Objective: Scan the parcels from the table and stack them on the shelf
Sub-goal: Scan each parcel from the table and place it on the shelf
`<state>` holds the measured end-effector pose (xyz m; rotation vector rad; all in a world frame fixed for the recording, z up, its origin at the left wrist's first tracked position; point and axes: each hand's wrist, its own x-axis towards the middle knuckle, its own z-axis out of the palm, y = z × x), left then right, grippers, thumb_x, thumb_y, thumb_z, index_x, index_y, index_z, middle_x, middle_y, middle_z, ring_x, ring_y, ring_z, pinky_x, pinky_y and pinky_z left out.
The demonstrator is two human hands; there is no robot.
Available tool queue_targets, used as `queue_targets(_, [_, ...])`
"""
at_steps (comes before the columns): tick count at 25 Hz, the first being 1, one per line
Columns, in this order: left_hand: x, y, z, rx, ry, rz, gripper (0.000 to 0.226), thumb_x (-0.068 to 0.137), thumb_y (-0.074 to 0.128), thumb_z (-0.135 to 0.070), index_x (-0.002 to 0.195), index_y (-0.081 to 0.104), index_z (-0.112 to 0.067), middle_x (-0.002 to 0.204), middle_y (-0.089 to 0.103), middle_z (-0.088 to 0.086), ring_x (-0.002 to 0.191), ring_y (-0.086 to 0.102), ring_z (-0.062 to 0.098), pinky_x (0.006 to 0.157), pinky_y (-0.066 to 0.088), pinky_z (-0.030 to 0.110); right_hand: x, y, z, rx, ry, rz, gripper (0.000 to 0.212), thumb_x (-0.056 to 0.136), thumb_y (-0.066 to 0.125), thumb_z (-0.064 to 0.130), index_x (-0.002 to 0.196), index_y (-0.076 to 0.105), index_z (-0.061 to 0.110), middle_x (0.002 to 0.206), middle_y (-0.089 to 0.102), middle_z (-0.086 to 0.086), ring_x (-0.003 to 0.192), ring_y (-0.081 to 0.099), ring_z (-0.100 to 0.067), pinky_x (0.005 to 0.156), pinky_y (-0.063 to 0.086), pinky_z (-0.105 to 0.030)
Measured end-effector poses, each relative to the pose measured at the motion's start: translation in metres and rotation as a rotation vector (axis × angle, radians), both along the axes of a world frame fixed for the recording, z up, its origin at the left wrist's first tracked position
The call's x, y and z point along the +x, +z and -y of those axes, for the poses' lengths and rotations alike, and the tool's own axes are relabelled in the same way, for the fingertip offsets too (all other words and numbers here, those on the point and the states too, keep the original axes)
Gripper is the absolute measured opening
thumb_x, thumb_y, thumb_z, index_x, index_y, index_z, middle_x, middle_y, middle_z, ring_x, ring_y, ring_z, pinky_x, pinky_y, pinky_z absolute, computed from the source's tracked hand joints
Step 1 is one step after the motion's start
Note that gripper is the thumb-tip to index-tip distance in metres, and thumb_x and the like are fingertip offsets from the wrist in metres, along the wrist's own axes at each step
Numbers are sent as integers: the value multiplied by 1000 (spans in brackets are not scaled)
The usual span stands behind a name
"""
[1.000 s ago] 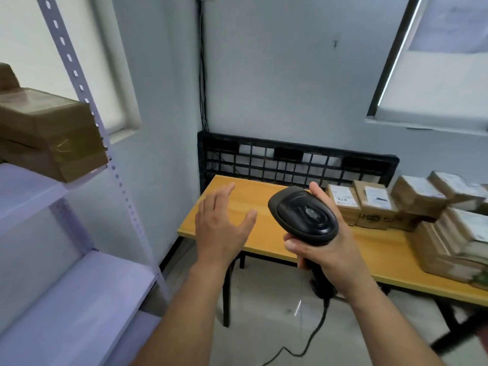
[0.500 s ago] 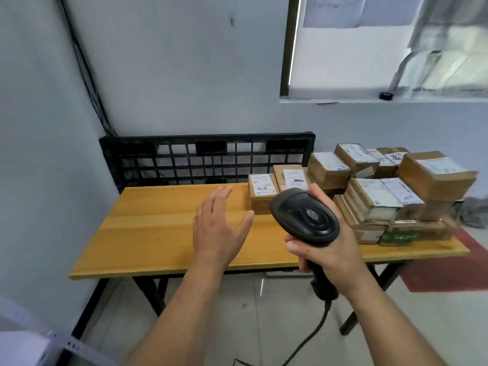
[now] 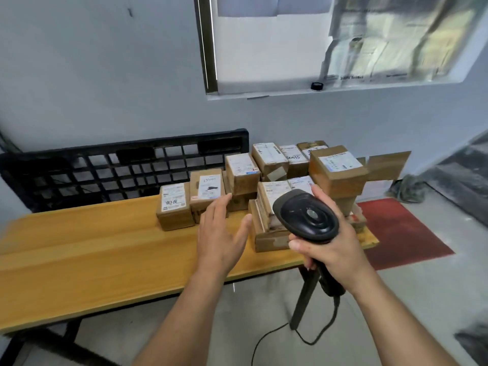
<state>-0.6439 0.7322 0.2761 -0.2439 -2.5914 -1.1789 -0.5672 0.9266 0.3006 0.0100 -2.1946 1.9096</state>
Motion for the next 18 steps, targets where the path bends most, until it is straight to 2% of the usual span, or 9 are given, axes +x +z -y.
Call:
queue_targets(3, [-8,-7,-28,-3,-47,58,63,92,56,-47,147,32,-29,150,36,-6,137,30,12,111,32,36,-7,-6,-36,25,-46,25,103,68,84,-3,134,36,59,108,65,-18,50,60,-24,48,52,-36])
queue_targets(7, [-36,-16,-44,17,-77,131,67,92,56,-48,149,27,-28,153,31,-5,140,26,13,111,29,34,-28,-14,-52,26,-91,50,101,68,83,-5,126,38,65,115,64,-16,50,59,-24,47,52,-34])
queue_targets(13, [-94,-35,-61,53,-148,272,72,92,54,-51,152,21,-28,156,26,-4,143,24,14,112,27,34,-82,-22,-59,113,-129,138,104,69,84,-2,136,32,57,116,65,-6,49,58,-26,48,53,-35])
queue_targets(18, [-131,-51,-79,63,-227,445,75,93,52,-52,153,15,-28,156,26,1,142,28,18,110,30,38,-122,-45,-62,117,-131,268,101,70,84,3,137,31,58,122,63,0,50,60,-29,51,52,-34])
